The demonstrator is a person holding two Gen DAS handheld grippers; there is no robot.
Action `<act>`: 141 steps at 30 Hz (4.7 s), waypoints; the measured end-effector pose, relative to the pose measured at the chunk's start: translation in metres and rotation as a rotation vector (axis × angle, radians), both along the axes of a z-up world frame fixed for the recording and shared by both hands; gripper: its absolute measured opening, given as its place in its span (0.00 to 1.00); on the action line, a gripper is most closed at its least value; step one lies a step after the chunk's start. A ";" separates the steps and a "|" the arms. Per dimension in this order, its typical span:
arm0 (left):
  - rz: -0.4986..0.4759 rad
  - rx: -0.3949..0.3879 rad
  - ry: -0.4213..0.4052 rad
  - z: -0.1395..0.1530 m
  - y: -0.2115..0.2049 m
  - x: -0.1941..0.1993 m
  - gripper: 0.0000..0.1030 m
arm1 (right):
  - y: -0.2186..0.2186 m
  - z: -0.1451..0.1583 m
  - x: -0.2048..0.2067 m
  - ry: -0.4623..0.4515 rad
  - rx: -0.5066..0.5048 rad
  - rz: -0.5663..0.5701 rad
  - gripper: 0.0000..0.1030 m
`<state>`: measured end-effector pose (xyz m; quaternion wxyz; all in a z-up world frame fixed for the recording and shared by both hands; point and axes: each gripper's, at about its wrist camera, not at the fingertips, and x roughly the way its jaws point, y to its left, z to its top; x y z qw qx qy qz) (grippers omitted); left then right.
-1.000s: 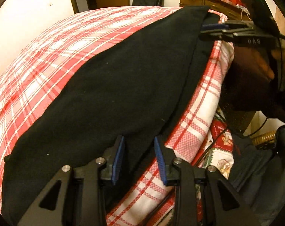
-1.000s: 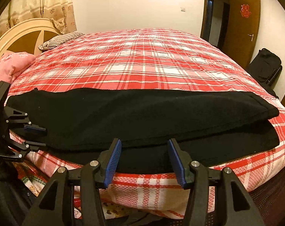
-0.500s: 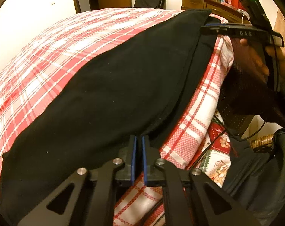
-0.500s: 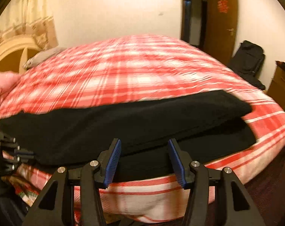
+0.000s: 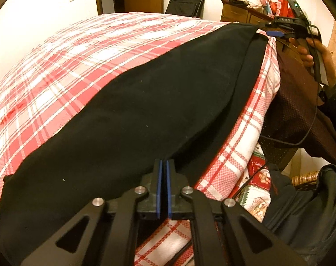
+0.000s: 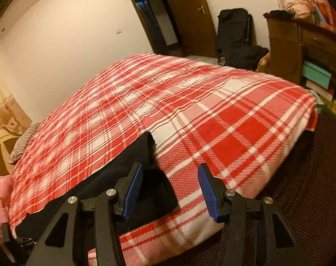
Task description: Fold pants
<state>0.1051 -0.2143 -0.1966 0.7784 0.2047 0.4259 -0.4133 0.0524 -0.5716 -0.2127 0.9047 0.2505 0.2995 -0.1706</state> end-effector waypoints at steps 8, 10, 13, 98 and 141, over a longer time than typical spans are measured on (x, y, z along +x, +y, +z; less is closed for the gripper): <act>0.032 -0.020 0.012 0.004 0.003 0.009 0.03 | 0.012 -0.002 0.032 0.018 -0.024 0.073 0.12; 0.040 -0.034 -0.001 0.010 0.007 0.012 0.03 | 0.019 0.008 0.034 -0.002 -0.054 0.085 0.11; 0.064 -0.077 -0.008 0.024 0.017 0.020 0.03 | 0.030 0.032 0.028 -0.067 -0.107 0.113 0.10; -0.206 0.123 -0.100 -0.015 -0.028 -0.026 0.08 | -0.005 -0.006 0.080 0.123 0.098 0.183 0.22; 0.182 0.105 -0.232 0.030 0.142 -0.005 0.42 | 0.228 0.011 0.040 0.063 -0.234 0.683 0.42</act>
